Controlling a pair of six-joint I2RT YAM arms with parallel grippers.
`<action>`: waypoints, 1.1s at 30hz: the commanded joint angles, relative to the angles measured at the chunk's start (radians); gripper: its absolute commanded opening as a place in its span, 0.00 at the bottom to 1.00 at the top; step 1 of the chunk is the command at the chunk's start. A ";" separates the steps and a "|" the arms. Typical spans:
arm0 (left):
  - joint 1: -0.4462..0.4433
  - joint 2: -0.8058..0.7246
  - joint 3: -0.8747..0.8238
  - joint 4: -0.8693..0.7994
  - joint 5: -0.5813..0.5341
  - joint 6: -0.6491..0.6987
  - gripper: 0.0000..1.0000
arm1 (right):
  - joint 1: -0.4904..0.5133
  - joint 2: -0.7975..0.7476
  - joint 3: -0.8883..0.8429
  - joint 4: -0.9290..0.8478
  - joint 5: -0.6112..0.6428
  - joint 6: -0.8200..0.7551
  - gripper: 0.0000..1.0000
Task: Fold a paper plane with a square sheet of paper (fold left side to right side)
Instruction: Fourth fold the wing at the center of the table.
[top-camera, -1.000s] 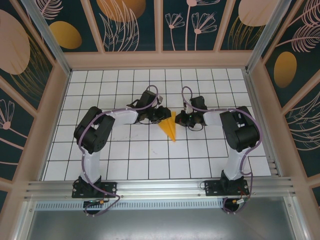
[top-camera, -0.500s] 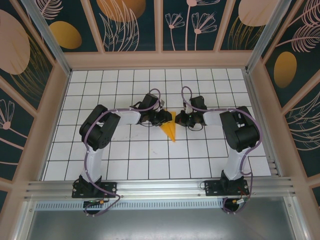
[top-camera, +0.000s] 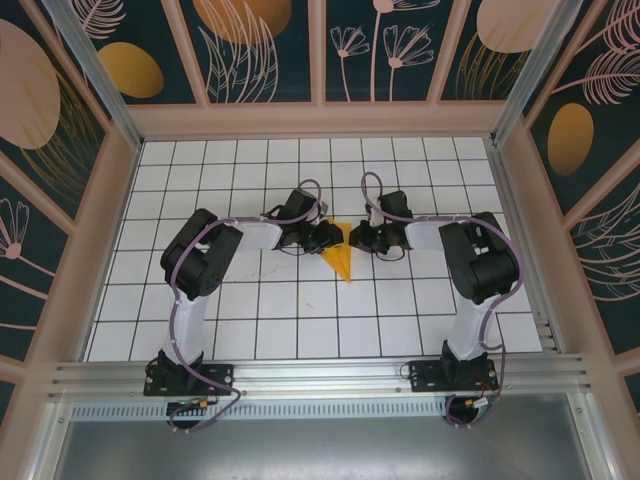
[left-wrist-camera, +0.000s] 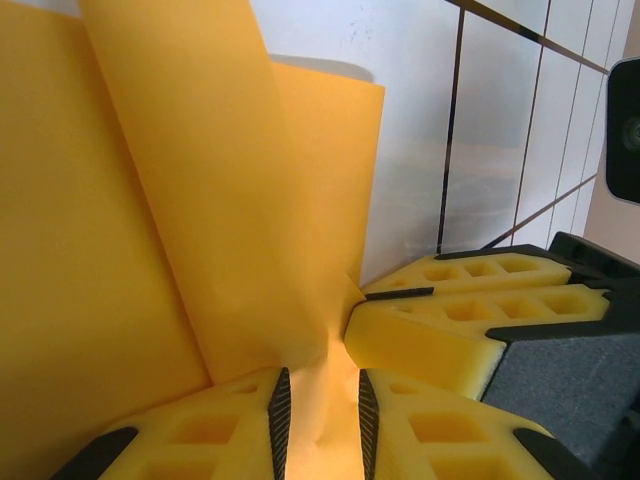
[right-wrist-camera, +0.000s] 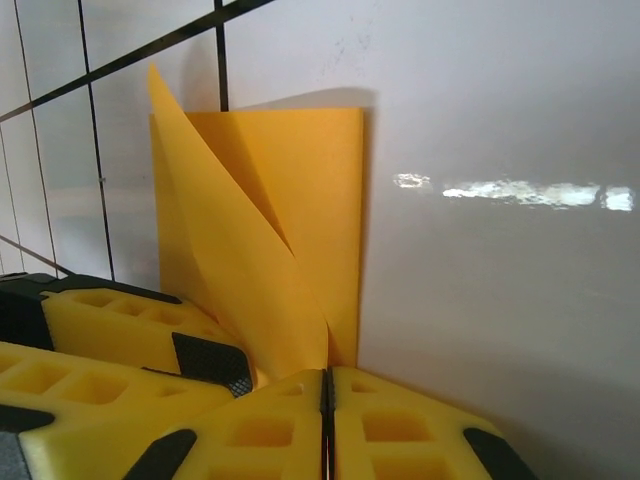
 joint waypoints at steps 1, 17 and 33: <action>-0.006 0.037 -0.048 -0.049 -0.067 0.010 0.27 | 0.005 -0.047 0.046 -0.053 0.061 -0.030 0.17; -0.005 0.038 -0.059 -0.057 -0.087 0.008 0.25 | 0.027 -0.288 -0.035 -0.123 -0.068 -0.054 0.22; -0.005 0.034 -0.054 -0.069 -0.092 0.019 0.25 | 0.171 -0.190 -0.041 -0.178 0.051 -0.053 0.21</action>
